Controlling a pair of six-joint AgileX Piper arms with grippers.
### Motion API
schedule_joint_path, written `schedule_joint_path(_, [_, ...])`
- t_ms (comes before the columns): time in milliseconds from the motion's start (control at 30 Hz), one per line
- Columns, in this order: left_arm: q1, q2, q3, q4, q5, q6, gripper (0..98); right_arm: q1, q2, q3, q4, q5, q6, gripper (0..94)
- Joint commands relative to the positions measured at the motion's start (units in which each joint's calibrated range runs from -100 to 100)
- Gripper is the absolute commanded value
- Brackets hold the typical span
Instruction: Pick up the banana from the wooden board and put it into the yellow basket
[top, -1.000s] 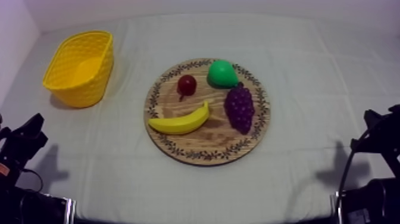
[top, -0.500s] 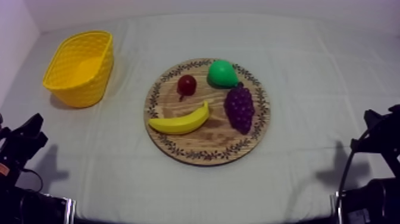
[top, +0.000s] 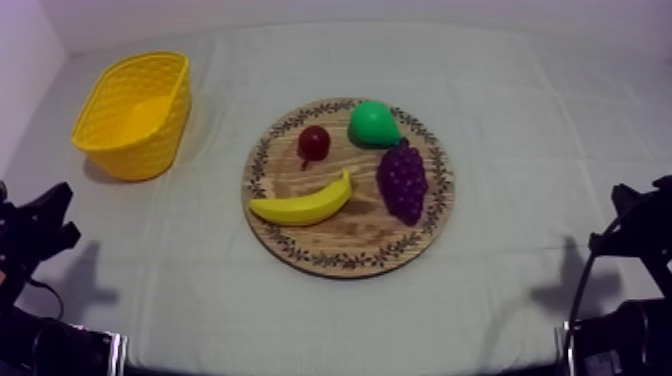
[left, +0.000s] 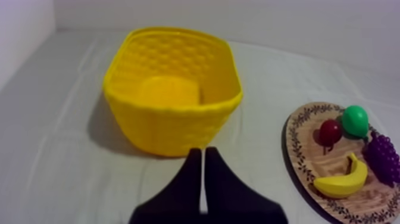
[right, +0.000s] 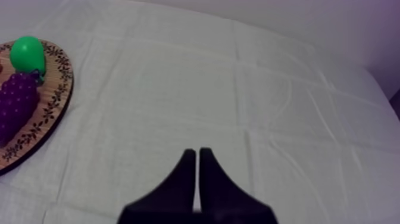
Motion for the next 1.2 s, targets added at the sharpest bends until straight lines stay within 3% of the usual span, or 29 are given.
schedule_joint_path(0, [0.4, 5.0, -5.6, 0.54, 0.2, -2.4, 0.1, 0.0, 0.0, 0.0, 0.0, 0.0, 0.0, 0.3])
schedule_joint_path(167, [2.7, 16.2, -18.1, 1.66, 1.9, -6.7, 0.1, 0.0, 0.0, 0.0, 0.0, 0.0, 0.0, 0.3])
schedule_joint_path(500, [11.5, 34.9, -38.1, 0.86, 4.7, -11.5, 0.1, 0.0, 0.0, 0.0, 0.0, 0.0, 0.0, 0.3])
schedule_joint_path(800, [17.6, 47.6, -48.2, 0.65, 8.1, -15.8, 0.7, 0.0, 0.0, 0.0, 0.0, 0.0, 0.0, 0.3])
schedule_joint_path(1167, [25.8, 60.6, -53.7, -1.61, 8.3, -17.0, 1.8, 0.0, 0.0, 0.0, 0.0, 0.0, 0.0, 0.3])
